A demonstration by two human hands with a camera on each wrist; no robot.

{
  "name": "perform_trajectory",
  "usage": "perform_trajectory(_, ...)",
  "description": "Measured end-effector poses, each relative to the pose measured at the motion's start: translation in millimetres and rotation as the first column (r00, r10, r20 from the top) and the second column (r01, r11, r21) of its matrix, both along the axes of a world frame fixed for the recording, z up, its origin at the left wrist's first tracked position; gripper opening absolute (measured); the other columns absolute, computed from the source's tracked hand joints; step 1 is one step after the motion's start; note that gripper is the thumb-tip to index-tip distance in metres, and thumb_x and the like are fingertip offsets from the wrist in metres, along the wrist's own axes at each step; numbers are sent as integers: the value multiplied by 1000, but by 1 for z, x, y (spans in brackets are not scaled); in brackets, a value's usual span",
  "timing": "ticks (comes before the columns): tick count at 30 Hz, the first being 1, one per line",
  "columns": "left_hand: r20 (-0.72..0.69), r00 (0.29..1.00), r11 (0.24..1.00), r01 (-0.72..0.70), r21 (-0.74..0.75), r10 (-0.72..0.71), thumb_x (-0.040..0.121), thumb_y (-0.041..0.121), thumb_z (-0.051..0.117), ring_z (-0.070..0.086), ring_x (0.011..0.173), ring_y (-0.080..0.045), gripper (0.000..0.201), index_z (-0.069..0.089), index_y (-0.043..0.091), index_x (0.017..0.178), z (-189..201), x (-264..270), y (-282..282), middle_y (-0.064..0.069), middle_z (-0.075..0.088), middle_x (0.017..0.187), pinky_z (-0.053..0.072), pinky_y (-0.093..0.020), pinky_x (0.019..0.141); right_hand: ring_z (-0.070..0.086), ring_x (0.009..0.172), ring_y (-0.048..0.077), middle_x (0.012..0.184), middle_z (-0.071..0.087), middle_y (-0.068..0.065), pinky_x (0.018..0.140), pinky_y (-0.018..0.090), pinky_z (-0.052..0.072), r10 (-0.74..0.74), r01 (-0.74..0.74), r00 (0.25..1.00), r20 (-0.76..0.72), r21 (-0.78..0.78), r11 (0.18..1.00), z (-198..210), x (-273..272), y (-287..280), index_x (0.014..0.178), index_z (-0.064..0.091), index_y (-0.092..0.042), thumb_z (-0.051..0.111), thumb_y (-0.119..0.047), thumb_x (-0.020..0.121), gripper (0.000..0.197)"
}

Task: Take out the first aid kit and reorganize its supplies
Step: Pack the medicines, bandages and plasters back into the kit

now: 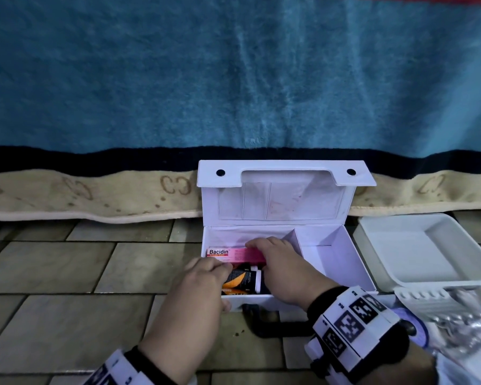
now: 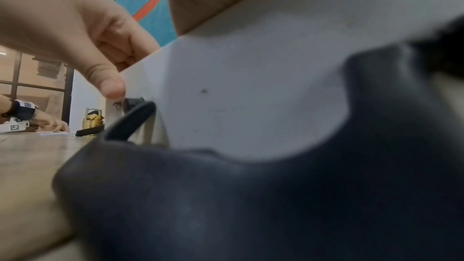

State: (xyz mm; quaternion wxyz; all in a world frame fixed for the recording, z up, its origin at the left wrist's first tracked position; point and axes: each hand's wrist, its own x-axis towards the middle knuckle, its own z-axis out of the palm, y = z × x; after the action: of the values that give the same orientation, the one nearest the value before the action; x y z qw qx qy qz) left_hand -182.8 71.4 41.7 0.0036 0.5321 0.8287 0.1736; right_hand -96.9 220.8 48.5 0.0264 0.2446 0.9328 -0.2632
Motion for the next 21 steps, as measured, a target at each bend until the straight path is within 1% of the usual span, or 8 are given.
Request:
perform_trajectory(2, 23, 1000, 1000, -7, -29, 8, 6, 37, 92, 63, 64, -6, 73, 74, 27, 76, 2, 0, -2, 16, 66, 72, 39, -15, 75, 30, 129, 21, 139, 40, 0, 109, 30, 28, 1, -1, 1000, 3, 3, 1000, 0, 0, 0, 141, 34, -26, 41, 1, 83, 64)
perform_trajectory(4, 72, 997, 998, -15, -63, 19, 6, 39, 93, 64, 64, -6, 74, 75, 27, 77, 4, -2, -3, 16, 66, 72, 45, -7, 62, 30, 129, 21, 139, 40, -1, 109, 30, 29, 0, 0, 1000, 6, 6, 1000, 0, 0, 0, 141, 34, -26, 42, 1, 83, 64)
perform_trajectory(8, 95, 995, 993, 4, -116, 7, 4, 37, 91, 64, 64, -6, 74, 74, 29, 75, 8, -2, -4, 17, 65, 71, 46, -9, 57, 34, 126, 21, 134, 44, -2, 107, 31, 33, -6, 6, 1000, 2, -3, 1000, -2, -1, 1, 135, 40, -26, 42, 1, 83, 59)
perform_trajectory(11, 75, 997, 995, -8, -102, 15, 4, 38, 91, 62, 62, -5, 70, 72, 31, 71, 7, -1, -1, 17, 64, 70, 42, -8, 59, 37, 123, 21, 132, 47, -2, 106, 32, 35, -9, 9, 1000, 4, -14, 1000, -2, -1, 2, 132, 43, -27, 41, 1, 83, 56)
perform_trajectory(13, 64, 998, 996, -4, -92, 10, 6, 36, 91, 62, 63, -6, 70, 72, 30, 73, 6, 0, -1, 17, 64, 71, 41, -12, 68, 37, 123, 20, 132, 47, -3, 106, 33, 35, -4, 4, 1000, 18, -13, 1000, -2, -2, 2, 133, 42, -27, 42, 0, 83, 56)
perform_trajectory(18, 32, 999, 994, -40, -103, 43, 8, 42, 91, 63, 65, -3, 73, 72, 32, 78, 14, 2, -2, 19, 64, 75, 46, -9, 60, 32, 128, 20, 137, 42, -3, 109, 32, 31, -9, 9, 1000, 15, 16, 1000, 0, -2, -1, 136, 39, -28, 44, -1, 85, 58)
perform_trajectory(20, 19, 997, 993, -73, -90, 75, 20, 35, 94, 65, 74, -8, 71, 72, 27, 87, 17, 4, -4, 15, 66, 84, 49, -12, 65, 28, 131, 21, 141, 37, -2, 111, 30, 27, -15, 15, 1000, 2, 29, 999, 3, -1, -3, 140, 37, -26, 42, 3, 83, 64)
perform_trajectory(21, 42, 996, 992, -76, -99, 80, 36, 30, 94, 64, 87, -12, 67, 70, 25, 98, 19, 5, -4, 12, 65, 96, 50, -16, 75, 27, 132, 21, 143, 36, -2, 112, 29, 25, -20, 20, 1000, -11, 30, 999, 5, 0, -4, 142, 36, -25, 42, 4, 81, 67)
